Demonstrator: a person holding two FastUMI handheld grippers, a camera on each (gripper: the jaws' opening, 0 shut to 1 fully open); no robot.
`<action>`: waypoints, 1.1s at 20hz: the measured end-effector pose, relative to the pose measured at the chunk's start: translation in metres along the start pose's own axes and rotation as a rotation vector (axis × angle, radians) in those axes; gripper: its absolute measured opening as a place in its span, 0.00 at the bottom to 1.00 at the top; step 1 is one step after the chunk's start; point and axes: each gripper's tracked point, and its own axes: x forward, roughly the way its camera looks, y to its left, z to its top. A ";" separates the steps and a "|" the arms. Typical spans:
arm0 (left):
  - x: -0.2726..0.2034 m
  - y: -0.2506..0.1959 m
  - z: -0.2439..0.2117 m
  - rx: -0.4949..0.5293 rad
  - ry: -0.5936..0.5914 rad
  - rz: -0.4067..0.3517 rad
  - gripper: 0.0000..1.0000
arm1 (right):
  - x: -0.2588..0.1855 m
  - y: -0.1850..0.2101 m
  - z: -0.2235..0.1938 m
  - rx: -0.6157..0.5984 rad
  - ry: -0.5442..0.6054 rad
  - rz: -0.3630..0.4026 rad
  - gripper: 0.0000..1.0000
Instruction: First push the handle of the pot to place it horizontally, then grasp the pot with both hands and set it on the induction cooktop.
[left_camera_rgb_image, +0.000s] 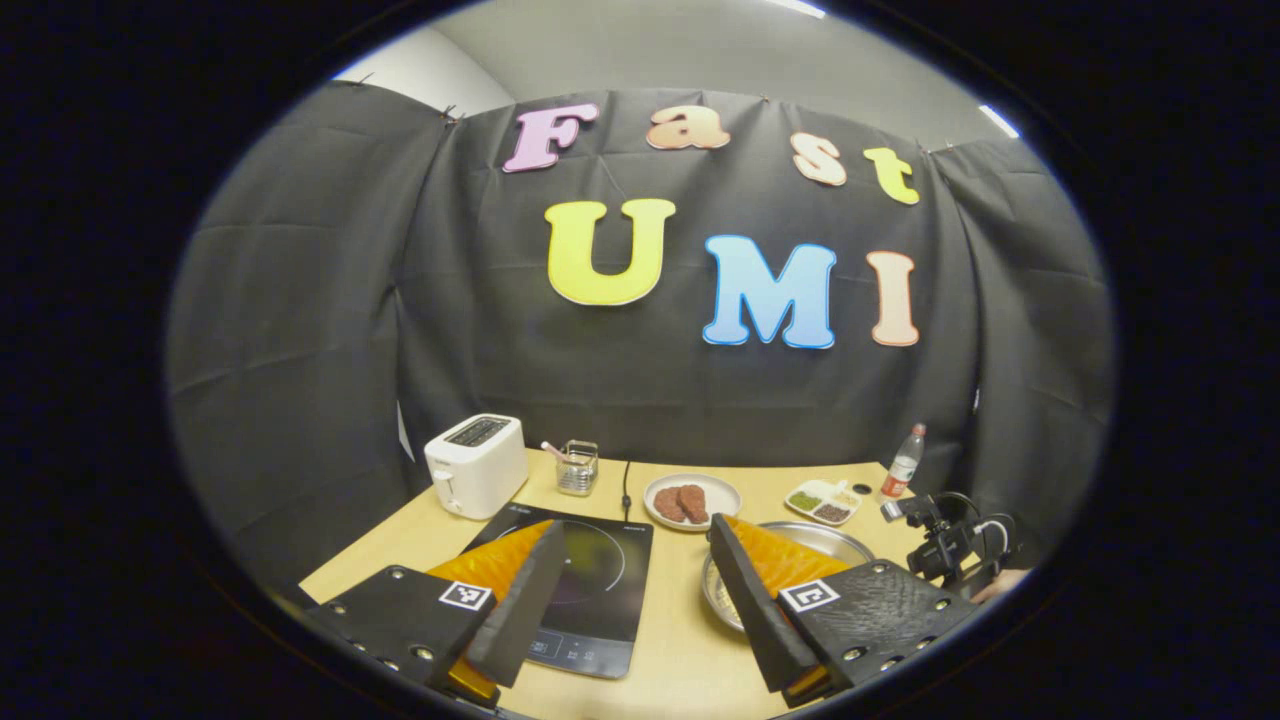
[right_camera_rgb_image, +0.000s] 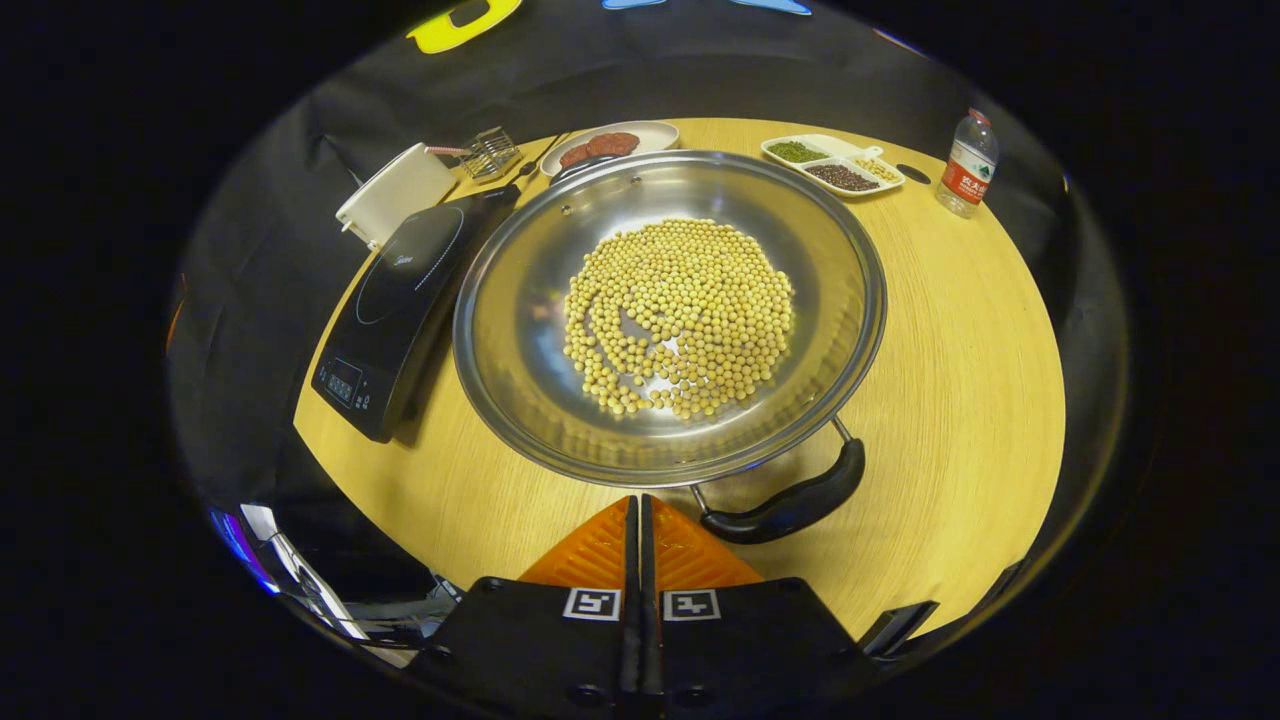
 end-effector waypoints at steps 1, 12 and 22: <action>0.000 0.001 0.000 -0.001 0.001 0.007 0.88 | 0.002 -0.002 0.000 -0.003 0.000 0.000 0.02; 0.001 -0.017 -0.006 -0.018 0.017 0.026 0.86 | -0.004 -0.026 0.006 -0.014 -0.036 -0.009 0.02; 0.014 -0.057 -0.017 -0.014 0.047 -0.020 0.87 | -0.007 -0.056 0.016 0.004 -0.063 -0.037 0.02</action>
